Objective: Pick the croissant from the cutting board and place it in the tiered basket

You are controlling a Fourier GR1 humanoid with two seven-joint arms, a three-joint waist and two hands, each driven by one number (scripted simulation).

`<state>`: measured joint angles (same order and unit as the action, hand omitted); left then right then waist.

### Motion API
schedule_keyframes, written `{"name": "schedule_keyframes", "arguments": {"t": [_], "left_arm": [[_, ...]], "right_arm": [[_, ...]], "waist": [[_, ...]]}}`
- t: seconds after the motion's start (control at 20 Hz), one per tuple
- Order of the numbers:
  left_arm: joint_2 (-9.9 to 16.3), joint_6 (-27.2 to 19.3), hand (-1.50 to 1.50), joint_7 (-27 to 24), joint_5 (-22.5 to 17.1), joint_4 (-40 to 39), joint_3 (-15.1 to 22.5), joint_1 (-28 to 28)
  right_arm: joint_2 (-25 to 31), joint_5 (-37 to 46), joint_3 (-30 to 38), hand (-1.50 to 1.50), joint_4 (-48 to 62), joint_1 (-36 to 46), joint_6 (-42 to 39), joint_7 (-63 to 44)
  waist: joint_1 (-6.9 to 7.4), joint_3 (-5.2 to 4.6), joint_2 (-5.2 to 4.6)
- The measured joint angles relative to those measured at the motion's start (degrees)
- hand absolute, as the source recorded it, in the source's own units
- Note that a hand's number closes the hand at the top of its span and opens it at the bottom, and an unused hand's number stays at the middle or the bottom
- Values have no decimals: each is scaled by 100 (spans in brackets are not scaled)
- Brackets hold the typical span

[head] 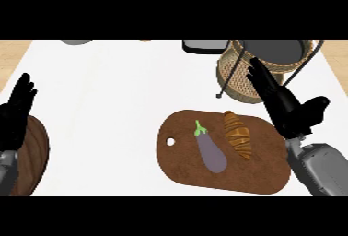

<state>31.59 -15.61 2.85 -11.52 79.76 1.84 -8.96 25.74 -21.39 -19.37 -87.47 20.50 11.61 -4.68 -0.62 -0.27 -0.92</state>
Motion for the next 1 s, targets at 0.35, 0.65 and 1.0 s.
{"name": "schedule_keyframes", "arguments": {"t": [0.35, 0.65, 1.0], "left_arm": [[-897, 564, 0, -453, -28, 56, 819, -85], [-1390, 1030, 0, -809, -101, -163, 1252, 1], [-1512, 1190, 0, -942, -68, -198, 1248, 187]], "right_arm": [[-671, 814, -257, -150, 693, 429, 845, -5], [-1731, 1200, -288, -150, 1406, 462, 1616, 946], [-1156, 2217, -667, -150, 1240, 948, 1748, -263]], "waist": [[77, -17, 106], [121, -24, 163], [19, 8, 141]]}}
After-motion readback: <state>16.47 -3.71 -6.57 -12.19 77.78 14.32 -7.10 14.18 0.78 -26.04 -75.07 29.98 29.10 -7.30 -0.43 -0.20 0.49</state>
